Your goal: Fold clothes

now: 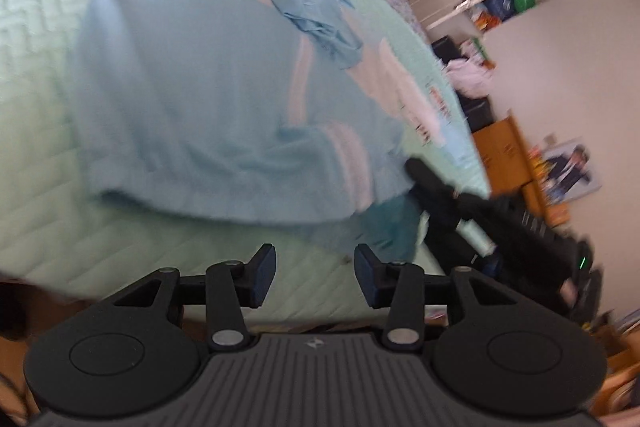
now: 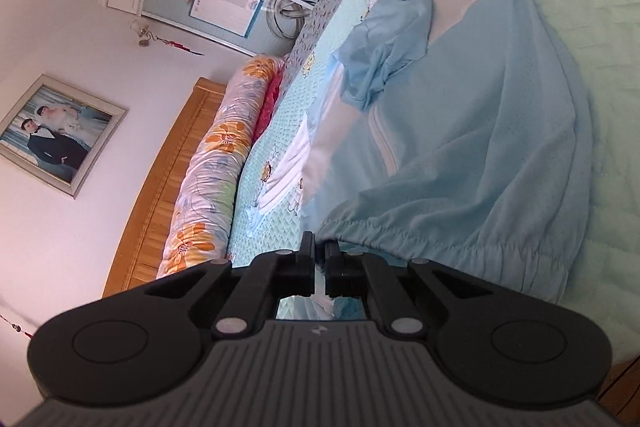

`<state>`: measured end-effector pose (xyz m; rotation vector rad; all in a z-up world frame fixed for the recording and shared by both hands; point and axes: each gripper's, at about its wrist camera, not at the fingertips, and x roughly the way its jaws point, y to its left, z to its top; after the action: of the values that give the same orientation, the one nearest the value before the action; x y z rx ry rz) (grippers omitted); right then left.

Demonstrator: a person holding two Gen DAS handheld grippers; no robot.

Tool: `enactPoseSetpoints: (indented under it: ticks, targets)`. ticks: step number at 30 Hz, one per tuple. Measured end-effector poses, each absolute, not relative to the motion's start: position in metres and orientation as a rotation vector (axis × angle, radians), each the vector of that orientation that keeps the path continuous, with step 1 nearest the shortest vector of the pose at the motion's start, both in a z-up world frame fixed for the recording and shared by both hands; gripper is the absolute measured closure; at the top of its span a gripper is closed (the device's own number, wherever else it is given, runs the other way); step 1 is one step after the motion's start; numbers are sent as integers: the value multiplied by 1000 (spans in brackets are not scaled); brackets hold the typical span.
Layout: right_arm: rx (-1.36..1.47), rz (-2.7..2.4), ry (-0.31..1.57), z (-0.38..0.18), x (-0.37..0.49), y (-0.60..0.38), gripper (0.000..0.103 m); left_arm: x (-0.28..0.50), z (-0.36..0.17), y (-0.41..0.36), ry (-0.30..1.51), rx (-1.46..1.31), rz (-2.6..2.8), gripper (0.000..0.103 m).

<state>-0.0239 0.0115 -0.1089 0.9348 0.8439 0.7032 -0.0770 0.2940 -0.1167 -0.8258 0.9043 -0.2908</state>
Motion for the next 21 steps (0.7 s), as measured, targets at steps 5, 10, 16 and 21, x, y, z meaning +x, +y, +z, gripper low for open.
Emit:
enactPoseSetpoints:
  ticks: [5,10,16,21]
  targets:
    - [920,679,834,-112,-27,7,97,-56,-117,287,878,-924,-279,55]
    - [689,703,826,-115,-43,6,69,-48,-107,290,857,-914,-250,57]
    - [-157,660,597,-113,-105,68,66,-41,-96,288,842,-878,-238,62]
    - [-607,643,403,-139,-136,120,66,-44,-93,288,838,-881,-246,62]
